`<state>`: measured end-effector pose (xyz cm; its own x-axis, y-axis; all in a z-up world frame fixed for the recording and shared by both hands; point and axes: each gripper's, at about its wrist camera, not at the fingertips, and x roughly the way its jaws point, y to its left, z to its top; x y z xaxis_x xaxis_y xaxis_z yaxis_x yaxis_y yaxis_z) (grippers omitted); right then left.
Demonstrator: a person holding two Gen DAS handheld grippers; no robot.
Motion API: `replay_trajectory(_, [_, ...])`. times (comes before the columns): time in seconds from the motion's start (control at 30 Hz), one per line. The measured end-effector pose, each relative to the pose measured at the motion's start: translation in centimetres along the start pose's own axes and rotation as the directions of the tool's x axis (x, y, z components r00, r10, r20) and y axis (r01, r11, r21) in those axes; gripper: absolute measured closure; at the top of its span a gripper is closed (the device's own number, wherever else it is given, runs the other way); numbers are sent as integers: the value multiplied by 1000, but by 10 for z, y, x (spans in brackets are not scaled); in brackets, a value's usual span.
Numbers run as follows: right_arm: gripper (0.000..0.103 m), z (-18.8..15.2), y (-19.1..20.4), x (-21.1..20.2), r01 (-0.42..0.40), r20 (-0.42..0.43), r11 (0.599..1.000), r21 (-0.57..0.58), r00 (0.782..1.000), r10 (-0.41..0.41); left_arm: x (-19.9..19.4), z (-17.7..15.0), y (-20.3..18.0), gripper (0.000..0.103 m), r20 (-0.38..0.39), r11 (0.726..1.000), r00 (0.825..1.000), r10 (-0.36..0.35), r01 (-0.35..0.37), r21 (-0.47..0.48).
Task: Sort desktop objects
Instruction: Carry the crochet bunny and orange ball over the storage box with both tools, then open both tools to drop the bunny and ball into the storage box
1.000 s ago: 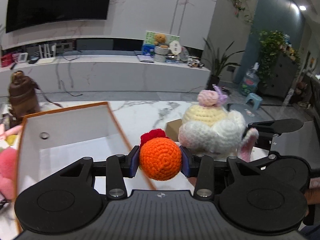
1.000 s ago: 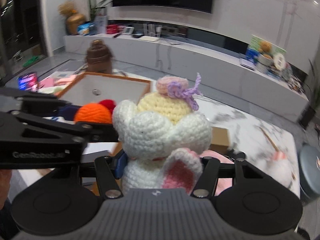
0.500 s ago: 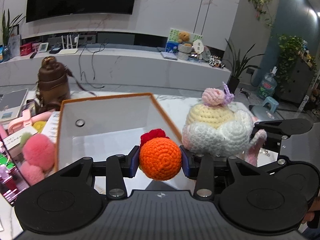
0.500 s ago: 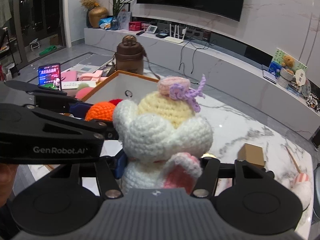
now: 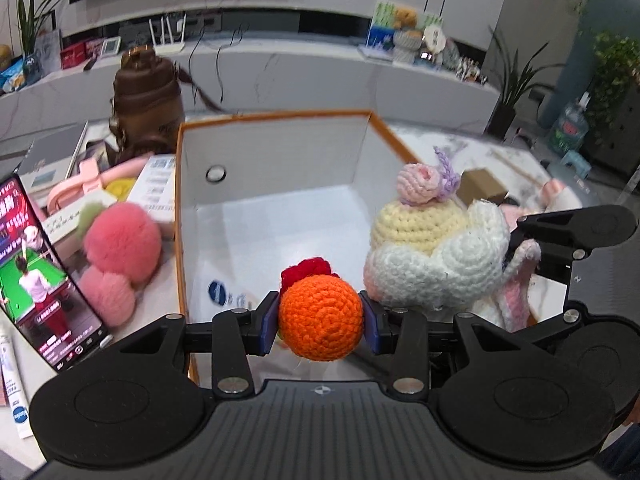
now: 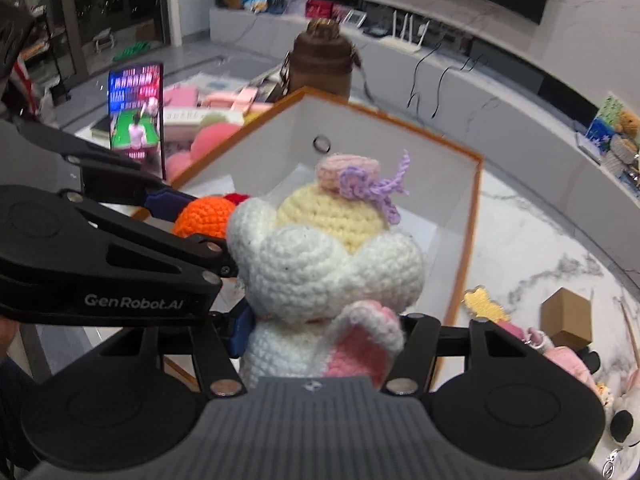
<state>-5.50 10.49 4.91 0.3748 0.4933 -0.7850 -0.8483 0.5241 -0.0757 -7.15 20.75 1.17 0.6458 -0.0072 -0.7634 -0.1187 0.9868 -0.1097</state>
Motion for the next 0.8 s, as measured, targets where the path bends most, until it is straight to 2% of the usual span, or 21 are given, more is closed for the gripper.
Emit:
replay_trajectory(0.13, [41,-1,2,17,-6,-62,1000,-14,998,5,11,-2,2,56,-54,1000,998,17,-16,12])
replay_trajectory(0.3, [39,0,-4,27,-37,-108,999,8,993,38,15,-3,0,56,-80,998,996,43,-40,44])
replay_trajectory(0.47, [37,1,-1,29,-32,-112,999,-12,993,30,17,-2,-1,55,-86,996,994,64,-58,70])
replay_trajectory(0.57, [31,0,0,36,11,-101,999,-33,995,-14,23,1,-5,52,-84,989,991,106,-96,115])
replay_trajectory(0.67, [29,-1,2,37,72,-84,995,-74,993,-78,30,4,-7,42,-80,986,991,111,-100,131])
replay_trajectory(0.73, [28,-3,2,38,112,-74,988,-102,990,-119,33,6,-8,29,-72,985,991,115,-105,135])
replay_trajectory(0.8, [28,-5,0,35,108,-68,989,-104,991,-116,32,7,-6,21,-60,986,991,121,-113,121])
